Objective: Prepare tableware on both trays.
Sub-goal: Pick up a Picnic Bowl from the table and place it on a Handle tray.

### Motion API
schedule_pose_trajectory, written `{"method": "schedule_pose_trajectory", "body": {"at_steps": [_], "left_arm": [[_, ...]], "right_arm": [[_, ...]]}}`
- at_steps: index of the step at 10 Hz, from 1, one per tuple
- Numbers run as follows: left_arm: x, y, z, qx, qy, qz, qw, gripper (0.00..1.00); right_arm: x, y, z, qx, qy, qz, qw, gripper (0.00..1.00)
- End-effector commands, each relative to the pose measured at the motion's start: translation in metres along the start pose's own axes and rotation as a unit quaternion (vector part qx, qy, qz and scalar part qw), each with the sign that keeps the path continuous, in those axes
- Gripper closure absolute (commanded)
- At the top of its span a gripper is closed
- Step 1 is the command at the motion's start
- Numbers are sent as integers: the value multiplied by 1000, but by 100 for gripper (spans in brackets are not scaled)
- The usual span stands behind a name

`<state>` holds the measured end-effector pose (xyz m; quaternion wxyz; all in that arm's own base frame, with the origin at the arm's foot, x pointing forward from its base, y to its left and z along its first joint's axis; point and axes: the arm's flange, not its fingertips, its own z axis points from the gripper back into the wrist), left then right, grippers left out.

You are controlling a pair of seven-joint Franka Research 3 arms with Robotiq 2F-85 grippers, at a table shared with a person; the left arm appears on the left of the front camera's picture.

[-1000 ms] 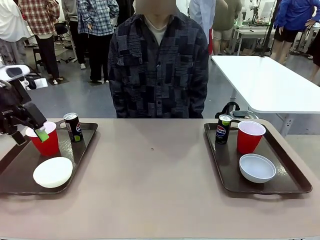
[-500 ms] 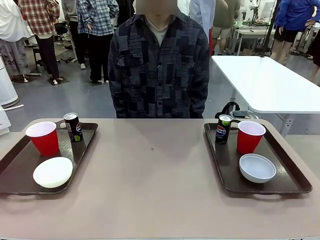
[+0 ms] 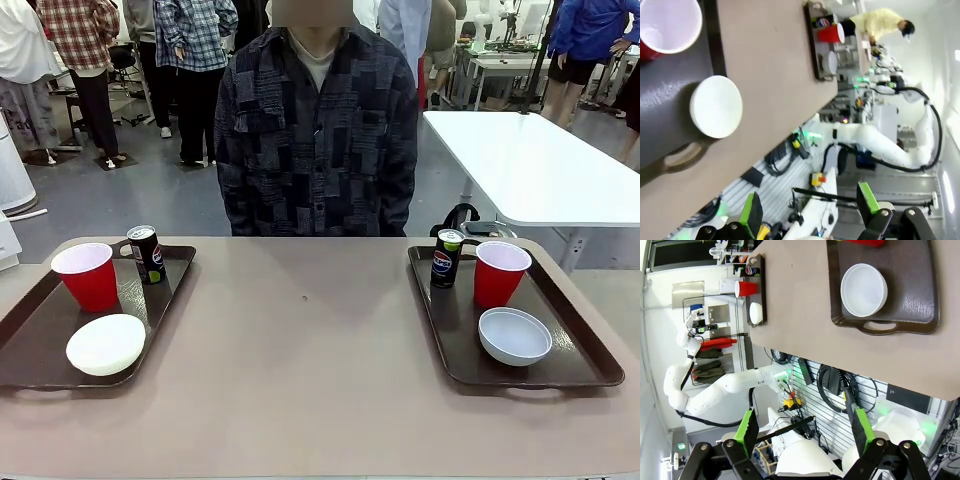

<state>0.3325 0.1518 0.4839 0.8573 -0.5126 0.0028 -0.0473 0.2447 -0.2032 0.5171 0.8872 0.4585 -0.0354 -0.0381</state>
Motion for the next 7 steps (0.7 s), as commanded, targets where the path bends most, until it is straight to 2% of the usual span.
{"method": "schedule_pose_trajectory", "body": {"at_steps": [1, 3, 5, 6, 7], "left_arm": [[-5, -11, -1, 16, -27, 15, 999, 0], [5, -11, 10, 37, -34, 27, 998, 0], [11, -18, 9, 54, -5, 49, 997, 0], [2, -10, 11, 30, -30, 20, 999, 0], [2, -10, 11, 30, -30, 20, 999, 0]], "right_arm": [[-1, 0, -1, 6, -1, 7, 1000, 2], [-1, 0, -1, 6, -1, 7, 1000, 2], [-1, 0, -1, 6, -1, 7, 1000, 2], [-1, 0, -1, 6, -1, 7, 1000, 2], [-1, 0, -1, 6, -1, 7, 1000, 2]]}}
